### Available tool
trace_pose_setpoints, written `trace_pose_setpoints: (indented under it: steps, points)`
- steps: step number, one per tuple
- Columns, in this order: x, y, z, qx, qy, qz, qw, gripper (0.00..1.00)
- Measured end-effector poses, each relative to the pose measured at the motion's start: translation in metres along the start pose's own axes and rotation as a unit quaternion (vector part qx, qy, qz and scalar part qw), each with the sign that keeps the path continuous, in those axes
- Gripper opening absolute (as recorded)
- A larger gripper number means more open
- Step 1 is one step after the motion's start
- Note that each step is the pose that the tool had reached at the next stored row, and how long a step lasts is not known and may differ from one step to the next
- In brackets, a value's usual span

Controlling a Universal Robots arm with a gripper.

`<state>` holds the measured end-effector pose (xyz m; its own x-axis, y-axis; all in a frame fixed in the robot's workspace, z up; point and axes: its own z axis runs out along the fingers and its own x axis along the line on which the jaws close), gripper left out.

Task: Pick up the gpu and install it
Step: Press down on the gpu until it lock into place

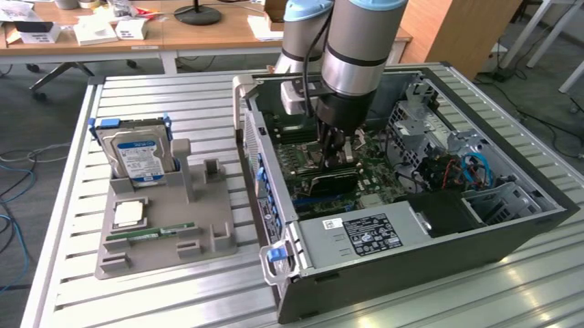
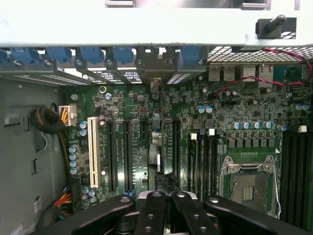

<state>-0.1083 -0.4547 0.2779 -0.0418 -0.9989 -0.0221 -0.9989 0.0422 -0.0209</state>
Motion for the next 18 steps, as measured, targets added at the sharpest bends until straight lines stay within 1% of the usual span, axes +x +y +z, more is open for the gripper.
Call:
trace_pose_setpoints:
  steps: [3,8,18]
  points:
    - [0.0000,0.0000,0.0001,0.0000,0.0000,0.000,1.0000,0.11]
    - [-0.0039,0.0001,0.0006,0.0000,-0.0001,0.000,1.0000,0.11]
    - [-0.0041,0.0003,0.0047,0.0000,0.0000,0.000,1.0000,0.11]
